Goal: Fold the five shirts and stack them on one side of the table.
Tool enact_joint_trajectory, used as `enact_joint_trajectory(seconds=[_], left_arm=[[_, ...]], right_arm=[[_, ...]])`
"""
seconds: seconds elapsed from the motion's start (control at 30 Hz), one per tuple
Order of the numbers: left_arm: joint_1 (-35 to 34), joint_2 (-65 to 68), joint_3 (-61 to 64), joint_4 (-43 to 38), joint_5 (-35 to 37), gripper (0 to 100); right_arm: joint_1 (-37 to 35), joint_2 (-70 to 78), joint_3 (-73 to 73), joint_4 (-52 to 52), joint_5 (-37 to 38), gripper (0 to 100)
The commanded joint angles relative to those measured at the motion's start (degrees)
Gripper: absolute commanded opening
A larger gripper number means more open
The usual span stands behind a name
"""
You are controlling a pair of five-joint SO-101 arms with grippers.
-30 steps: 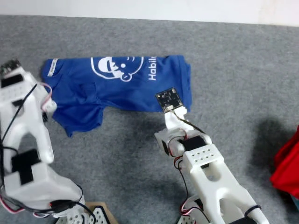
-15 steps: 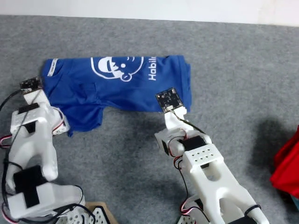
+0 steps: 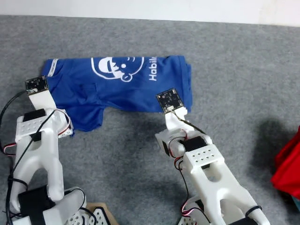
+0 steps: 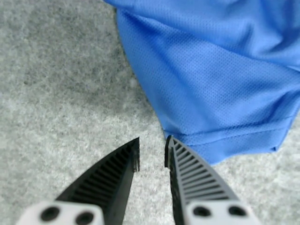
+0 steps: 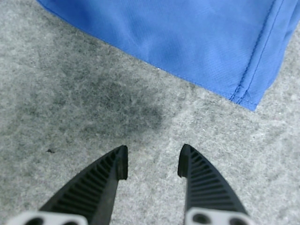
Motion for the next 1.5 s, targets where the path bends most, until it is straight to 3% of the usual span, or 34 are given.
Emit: enact_joint_trajectory(seconds=[0.0,0.4,0.5,0.73,1.03,1.1,1.33,1.47], left_arm=[[1.71,-1.98,1.19,-0.79,-0.7,11],[5.93,-2.07,2.51,-1.05,-3.25,11],[5.85,-1.98,3.21,-4.22,-3.34,12],[5.85,-1.98,8.13,-10.81,-5.01,29],[5.85,-1.98,8.75,-12.13,-4.92,30],[5.85,-1.98,8.84,-12.13,-4.92,27],[6.02,-2.07,8.57,-12.22,-4.92,1],[6.02,-2.07,8.57,-12.31,-4.92,1]], right_arm=[[-0.75,-0.04,-2.15,-1.01,-0.26,18.1],[-0.66,-0.04,-2.15,-1.01,-0.18,18.1],[-0.66,-0.04,-2.15,-1.01,-0.18,18.1],[-0.66,-0.04,-2.15,-1.01,-0.18,18.1],[-0.66,-0.04,-2.15,-1.01,-0.18,18.1],[-0.66,-0.04,-2.15,-1.01,-0.18,18.1],[-0.57,-0.04,-2.15,-1.01,-0.26,18.1],[-0.57,-0.04,-2.24,-1.01,-0.26,18.1]])
